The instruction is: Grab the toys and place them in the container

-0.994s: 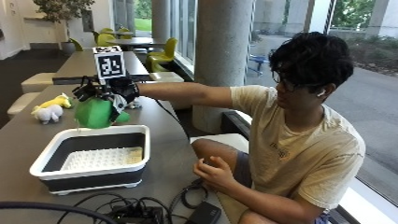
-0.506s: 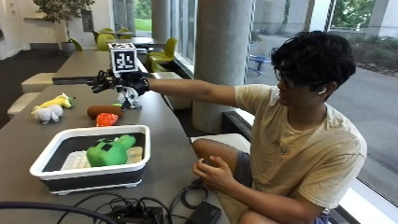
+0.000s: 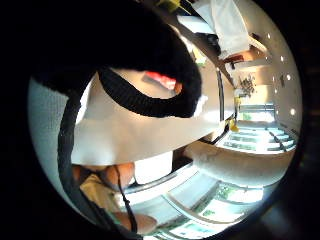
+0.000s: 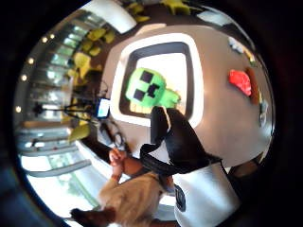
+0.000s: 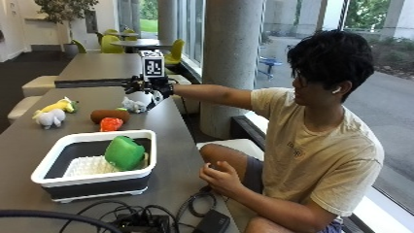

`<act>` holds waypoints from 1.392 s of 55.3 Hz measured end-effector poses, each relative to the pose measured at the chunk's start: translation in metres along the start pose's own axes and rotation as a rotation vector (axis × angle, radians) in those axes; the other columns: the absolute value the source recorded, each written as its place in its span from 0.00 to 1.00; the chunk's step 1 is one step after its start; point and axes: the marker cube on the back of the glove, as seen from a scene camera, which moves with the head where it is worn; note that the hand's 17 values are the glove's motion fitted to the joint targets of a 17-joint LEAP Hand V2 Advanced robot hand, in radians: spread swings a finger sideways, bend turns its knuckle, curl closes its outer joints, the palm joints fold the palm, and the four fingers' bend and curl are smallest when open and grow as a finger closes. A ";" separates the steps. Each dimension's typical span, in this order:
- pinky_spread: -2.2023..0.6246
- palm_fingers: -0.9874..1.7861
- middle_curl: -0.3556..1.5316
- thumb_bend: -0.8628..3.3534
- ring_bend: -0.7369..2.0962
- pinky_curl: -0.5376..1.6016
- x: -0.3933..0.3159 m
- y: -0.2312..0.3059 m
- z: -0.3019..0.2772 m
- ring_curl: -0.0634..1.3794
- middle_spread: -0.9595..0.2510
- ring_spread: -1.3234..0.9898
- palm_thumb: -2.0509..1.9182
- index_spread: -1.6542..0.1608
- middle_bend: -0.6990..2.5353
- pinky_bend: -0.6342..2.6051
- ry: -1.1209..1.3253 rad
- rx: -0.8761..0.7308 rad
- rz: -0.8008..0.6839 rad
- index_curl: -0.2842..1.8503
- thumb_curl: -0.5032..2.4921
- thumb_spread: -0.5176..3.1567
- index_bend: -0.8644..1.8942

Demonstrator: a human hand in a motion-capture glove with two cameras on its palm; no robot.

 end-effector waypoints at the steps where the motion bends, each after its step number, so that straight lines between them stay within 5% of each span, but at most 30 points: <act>1: 0.79 0.26 0.30 0.20 0.31 0.38 0.006 0.004 0.005 0.23 0.81 0.60 0.54 0.76 0.25 0.64 0.002 -0.003 0.011 0.26 0.28 0.49 0.36; 14: 0.78 0.26 0.29 0.20 0.31 0.37 0.071 0.046 0.057 0.21 0.81 0.60 0.54 0.76 0.25 0.63 0.031 -0.032 0.058 0.26 0.28 0.50 0.36; 21: 0.78 0.26 0.29 0.20 0.31 0.37 0.058 0.059 0.072 0.21 0.80 0.59 0.54 0.76 0.25 0.63 -0.275 -0.024 0.100 0.26 0.27 0.50 0.36; 27: 0.78 0.26 0.29 0.20 0.31 0.37 0.041 0.065 0.059 0.20 0.80 0.59 0.54 0.76 0.25 0.63 -0.002 -0.035 0.106 0.26 0.27 0.50 0.36; 65: 0.78 0.25 0.28 0.20 0.32 0.37 0.082 0.097 0.099 0.18 0.80 0.59 0.54 0.76 0.25 0.63 -0.037 -0.024 0.105 0.26 0.27 0.50 0.36; 72: 0.78 0.25 0.27 0.20 0.32 0.37 0.074 0.101 0.103 0.18 0.80 0.59 0.54 0.76 0.24 0.63 -0.120 -0.029 0.216 0.25 0.27 0.50 0.36; 77: 0.78 0.25 0.27 0.20 0.31 0.37 0.078 0.097 0.104 0.18 0.80 0.59 0.54 0.76 0.24 0.63 -0.111 -0.015 0.133 0.25 0.27 0.51 0.36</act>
